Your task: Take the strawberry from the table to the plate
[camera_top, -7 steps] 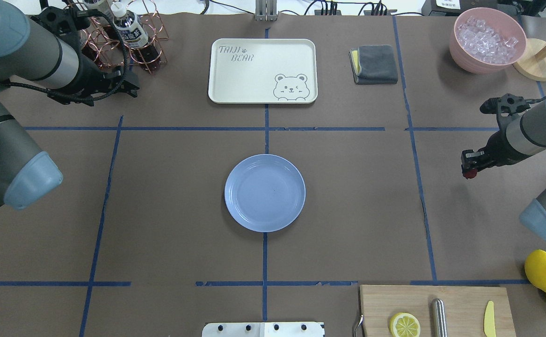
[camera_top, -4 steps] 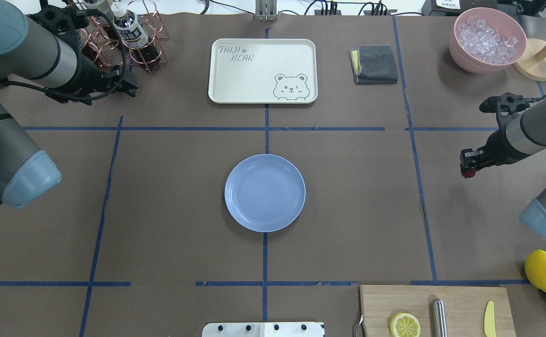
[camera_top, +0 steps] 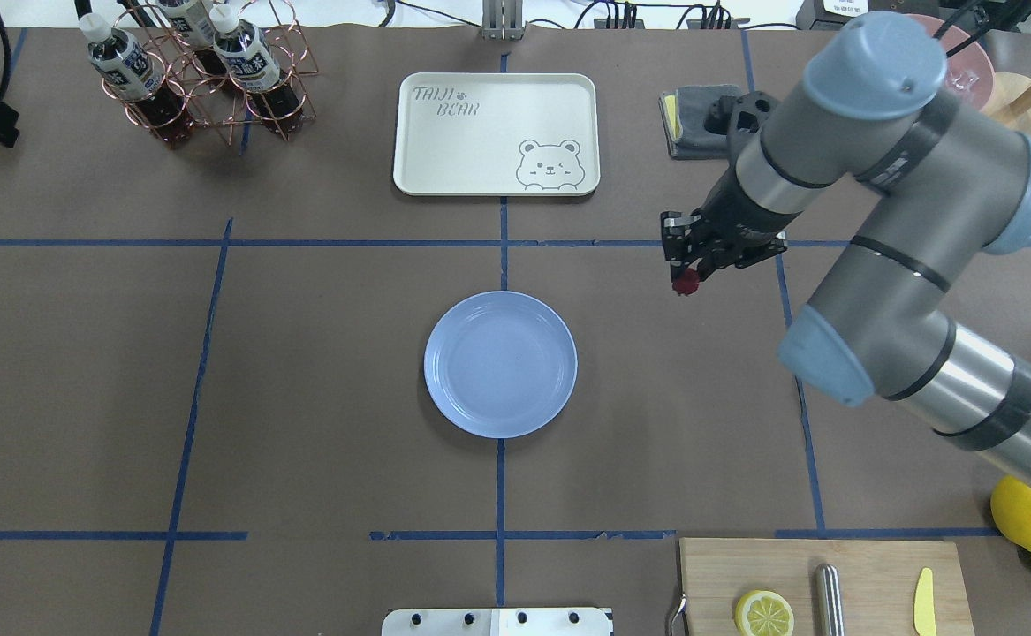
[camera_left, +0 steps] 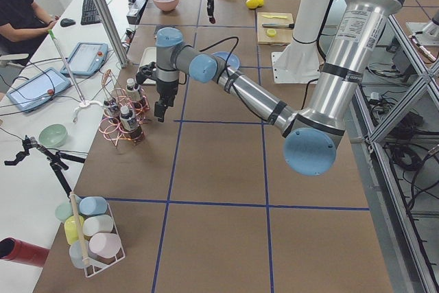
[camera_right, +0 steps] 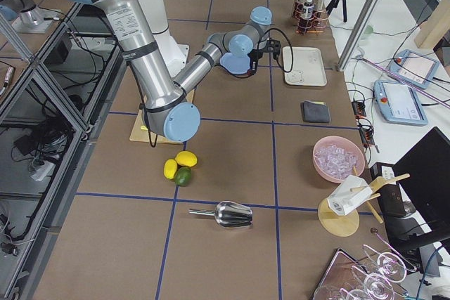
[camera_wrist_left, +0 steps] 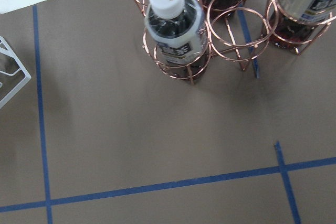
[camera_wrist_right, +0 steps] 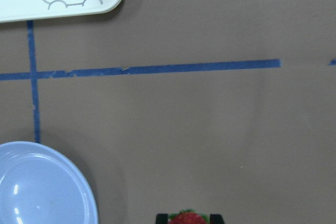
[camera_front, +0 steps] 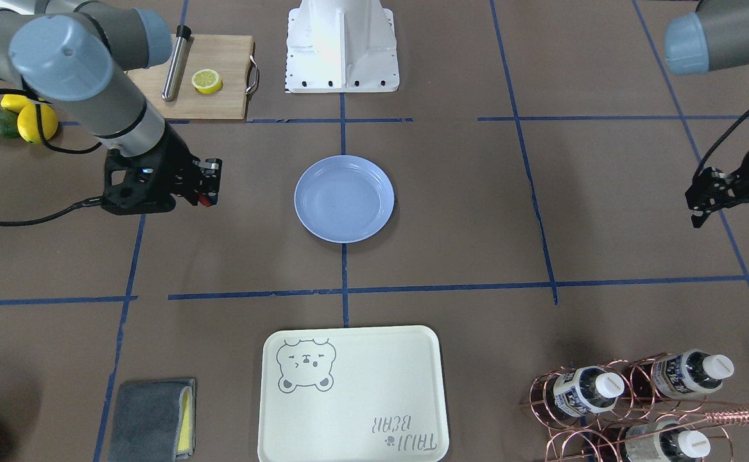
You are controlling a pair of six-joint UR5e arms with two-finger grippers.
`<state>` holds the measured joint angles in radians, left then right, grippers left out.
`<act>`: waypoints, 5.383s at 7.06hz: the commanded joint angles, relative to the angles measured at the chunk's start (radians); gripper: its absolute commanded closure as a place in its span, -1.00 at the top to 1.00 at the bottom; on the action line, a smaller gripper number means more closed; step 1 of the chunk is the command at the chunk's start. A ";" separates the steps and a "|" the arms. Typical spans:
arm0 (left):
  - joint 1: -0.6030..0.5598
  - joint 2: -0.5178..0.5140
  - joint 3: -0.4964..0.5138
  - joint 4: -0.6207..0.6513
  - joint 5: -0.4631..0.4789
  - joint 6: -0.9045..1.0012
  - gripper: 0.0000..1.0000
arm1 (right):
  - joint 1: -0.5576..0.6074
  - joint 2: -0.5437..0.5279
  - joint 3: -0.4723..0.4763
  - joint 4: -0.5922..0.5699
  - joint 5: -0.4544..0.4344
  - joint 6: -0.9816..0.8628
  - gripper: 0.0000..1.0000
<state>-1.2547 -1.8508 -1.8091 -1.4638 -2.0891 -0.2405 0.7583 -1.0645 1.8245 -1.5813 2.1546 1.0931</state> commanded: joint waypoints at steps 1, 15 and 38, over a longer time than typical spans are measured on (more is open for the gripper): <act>-0.107 0.053 0.083 -0.010 -0.093 0.215 1.00 | -0.132 0.134 -0.113 -0.005 -0.138 0.064 -1.00; -0.144 0.070 0.106 -0.012 -0.121 0.237 1.00 | -0.240 0.376 -0.360 -0.040 -0.237 0.114 1.00; -0.321 0.277 0.200 -0.023 -0.253 0.451 1.00 | 0.837 -0.548 -0.149 -0.042 0.255 -1.207 1.00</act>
<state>-1.5750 -1.5750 -1.6081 -1.4855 -2.3430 0.2094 1.5942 -1.6003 1.6791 -1.6244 2.4111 -0.1141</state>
